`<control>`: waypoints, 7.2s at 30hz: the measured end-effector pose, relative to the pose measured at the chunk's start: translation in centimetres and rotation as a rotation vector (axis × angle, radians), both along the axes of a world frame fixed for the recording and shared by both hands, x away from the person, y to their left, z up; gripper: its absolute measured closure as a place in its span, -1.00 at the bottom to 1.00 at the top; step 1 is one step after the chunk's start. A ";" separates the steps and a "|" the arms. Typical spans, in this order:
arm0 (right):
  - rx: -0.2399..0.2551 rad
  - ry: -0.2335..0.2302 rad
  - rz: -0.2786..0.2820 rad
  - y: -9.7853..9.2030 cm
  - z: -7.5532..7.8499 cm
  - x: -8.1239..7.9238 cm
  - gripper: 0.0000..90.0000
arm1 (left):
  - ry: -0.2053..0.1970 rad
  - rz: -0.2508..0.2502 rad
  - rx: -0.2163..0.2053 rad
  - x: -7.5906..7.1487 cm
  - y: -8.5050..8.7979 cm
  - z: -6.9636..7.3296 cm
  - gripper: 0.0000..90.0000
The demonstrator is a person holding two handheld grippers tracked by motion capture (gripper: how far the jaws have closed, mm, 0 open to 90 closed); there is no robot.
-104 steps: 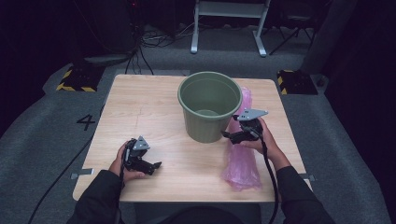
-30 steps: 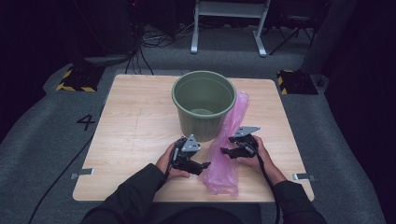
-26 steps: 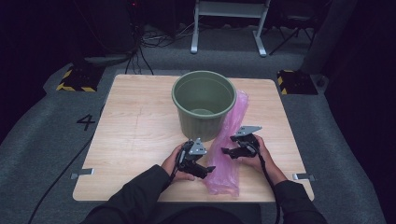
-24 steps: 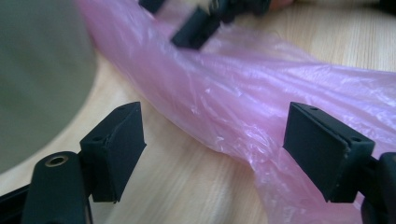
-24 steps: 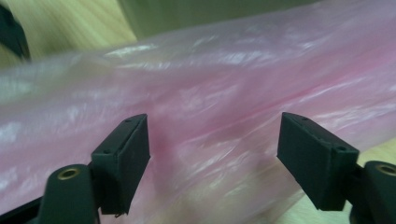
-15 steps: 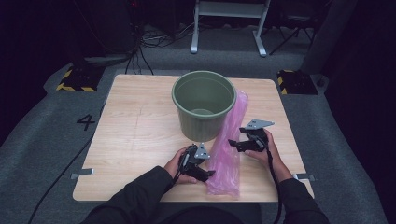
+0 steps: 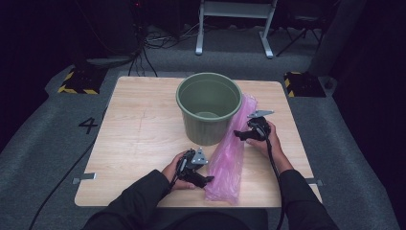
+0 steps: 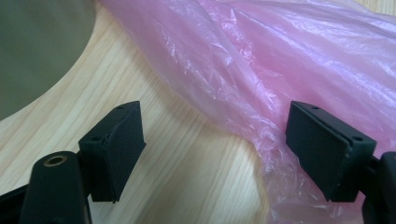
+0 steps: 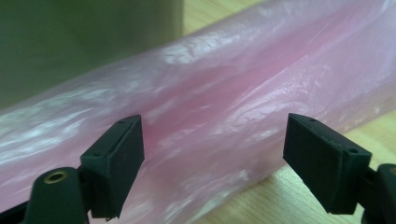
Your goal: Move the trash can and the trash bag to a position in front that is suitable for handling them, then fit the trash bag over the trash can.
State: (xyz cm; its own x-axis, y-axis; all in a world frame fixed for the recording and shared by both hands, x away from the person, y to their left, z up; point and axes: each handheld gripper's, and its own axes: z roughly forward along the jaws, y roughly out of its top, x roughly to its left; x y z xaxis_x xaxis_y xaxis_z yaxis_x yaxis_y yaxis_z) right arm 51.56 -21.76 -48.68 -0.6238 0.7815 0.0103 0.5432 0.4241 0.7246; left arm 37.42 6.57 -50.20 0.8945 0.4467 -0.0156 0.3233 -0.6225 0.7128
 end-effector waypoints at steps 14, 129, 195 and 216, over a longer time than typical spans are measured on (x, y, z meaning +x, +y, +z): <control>-0.003 -0.022 0.009 1.3 -1.1 0.2 0.19 | 0.001 -0.023 0.011 0.2 0.8 0.0 -0.61; 0.102 -0.633 0.267 2.8 15.7 -10.8 0.99 | -0.133 0.366 -0.125 0.5 12.4 6.0 -0.60; 0.044 -0.526 0.460 10.5 15.7 -8.3 0.42 | -0.338 0.166 -0.140 -0.6 4.2 9.6 0.90; 0.210 -0.558 0.330 7.1 19.9 -7.5 0.20 | -0.284 0.068 -0.084 -0.8 4.9 10.0 0.91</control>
